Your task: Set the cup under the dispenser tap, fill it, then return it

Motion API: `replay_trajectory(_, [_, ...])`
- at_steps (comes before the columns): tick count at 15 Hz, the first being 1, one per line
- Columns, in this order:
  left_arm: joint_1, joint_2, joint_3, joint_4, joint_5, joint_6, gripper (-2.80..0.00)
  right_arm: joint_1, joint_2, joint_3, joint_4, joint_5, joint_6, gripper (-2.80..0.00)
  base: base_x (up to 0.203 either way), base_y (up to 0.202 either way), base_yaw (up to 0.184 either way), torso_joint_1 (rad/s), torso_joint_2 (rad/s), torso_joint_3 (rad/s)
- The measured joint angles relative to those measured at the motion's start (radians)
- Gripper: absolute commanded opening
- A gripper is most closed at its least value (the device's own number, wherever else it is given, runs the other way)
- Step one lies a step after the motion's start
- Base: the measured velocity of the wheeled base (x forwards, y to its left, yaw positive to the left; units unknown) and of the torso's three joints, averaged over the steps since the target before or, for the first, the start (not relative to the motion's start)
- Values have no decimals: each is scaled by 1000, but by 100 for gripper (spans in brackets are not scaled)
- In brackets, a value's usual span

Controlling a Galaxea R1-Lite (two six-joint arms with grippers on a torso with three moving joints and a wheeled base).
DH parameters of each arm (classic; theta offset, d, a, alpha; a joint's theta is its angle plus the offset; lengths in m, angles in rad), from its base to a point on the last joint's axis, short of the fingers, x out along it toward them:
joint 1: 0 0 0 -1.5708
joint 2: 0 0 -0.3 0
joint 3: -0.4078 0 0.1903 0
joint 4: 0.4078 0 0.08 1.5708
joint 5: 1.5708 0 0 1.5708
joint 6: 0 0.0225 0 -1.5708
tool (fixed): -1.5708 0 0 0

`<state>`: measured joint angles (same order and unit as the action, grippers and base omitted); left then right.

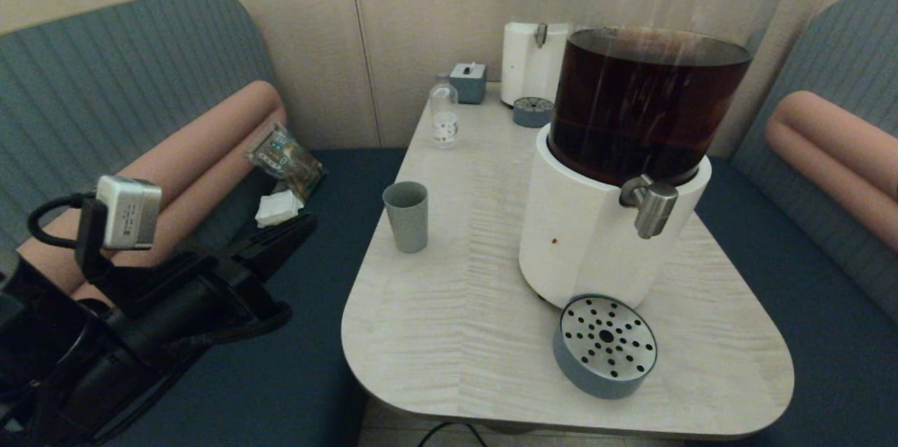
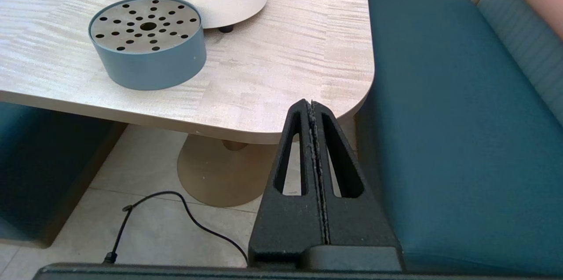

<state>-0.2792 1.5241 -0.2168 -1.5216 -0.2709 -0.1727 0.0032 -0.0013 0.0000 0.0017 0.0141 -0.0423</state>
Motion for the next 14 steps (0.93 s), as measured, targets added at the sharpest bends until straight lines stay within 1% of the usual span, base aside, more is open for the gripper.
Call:
replay_trajectory(5, [10,-243,115,2,195,-74,-280,0,0,0,0,0,0,-280,0,0,0,0,0,0])
replay_trajectory(7, [17,-369,166,15,246,-92,-280,0,0,0,0,0,0,-280,0,0,0,0,0,0])
replay_trajectory(9, [30,-523,193,66,269,-99,-280,0,0,0,0,-1,0,-280,0,0,0,0,0,0])
replay_trajectory(10, [37,-609,199,116,276,-100,-280,0,0,0,0,-1,0,-280,0,0,0,0,0,0])
replay_trajectory(12, [51,-785,196,259,283,-101,-280,0,0,0,0,0,0,-280,0,0,0,0,0,0])
replay_trajectory(14, [90,-980,151,472,286,-101,-280,0,0,0,0,0,0,-280,0,0,0,0,0,0])
